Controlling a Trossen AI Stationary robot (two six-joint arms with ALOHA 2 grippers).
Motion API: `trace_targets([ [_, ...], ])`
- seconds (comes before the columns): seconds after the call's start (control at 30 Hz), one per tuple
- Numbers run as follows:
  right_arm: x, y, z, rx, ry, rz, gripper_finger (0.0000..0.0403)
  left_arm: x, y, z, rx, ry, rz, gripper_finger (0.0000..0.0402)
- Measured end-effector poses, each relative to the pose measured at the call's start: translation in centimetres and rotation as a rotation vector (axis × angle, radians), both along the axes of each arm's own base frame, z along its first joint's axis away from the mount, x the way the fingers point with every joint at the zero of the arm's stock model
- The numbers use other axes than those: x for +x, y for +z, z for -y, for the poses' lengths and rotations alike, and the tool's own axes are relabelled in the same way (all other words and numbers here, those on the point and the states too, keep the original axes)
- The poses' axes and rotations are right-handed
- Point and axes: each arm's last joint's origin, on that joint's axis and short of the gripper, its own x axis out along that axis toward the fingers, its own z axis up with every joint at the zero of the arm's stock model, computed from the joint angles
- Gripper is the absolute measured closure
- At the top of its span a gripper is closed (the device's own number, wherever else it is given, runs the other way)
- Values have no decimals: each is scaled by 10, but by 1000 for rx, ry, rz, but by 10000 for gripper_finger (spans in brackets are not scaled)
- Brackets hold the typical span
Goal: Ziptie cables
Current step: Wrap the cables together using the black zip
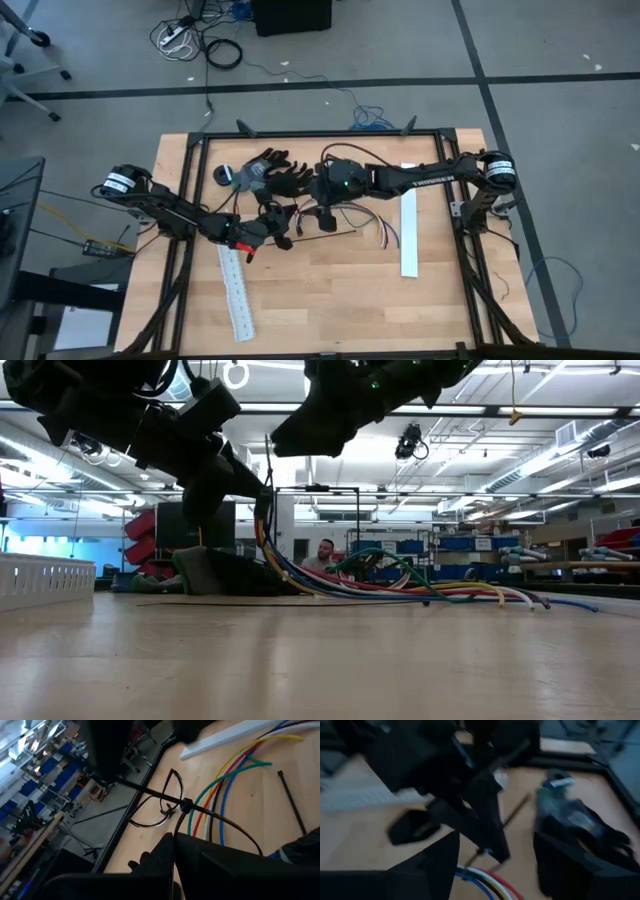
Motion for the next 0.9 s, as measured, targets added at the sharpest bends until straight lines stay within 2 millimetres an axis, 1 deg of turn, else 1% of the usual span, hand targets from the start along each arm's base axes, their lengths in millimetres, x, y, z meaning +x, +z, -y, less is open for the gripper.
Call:
trace_targets([
  [0.1, 0, 1, 6, 63, 53, 15, 175, 1, 2, 0, 22, -9, 2, 402],
  [0.2, 0, 1, 8, 73, 58, 19, 183, 1, 3, 0, 27, -10, 9, 402],
  [0.57, 1, 3, 11, 72, 61, 41, 188, 4, 7, -6, 31, -10, 32, 401],
  [0.63, 5, -2, 14, 68, 56, 55, 189, 4, 7, -6, 30, -12, 34, 402],
  [0.8, 17, -28, 23, 112, 52, 23, 197, 4, 7, -6, 29, -11, 40, 402],
  [0.9, 17, -29, 26, 110, 48, 21, 213, 4, 7, -6, 30, -11, 34, 401],
])
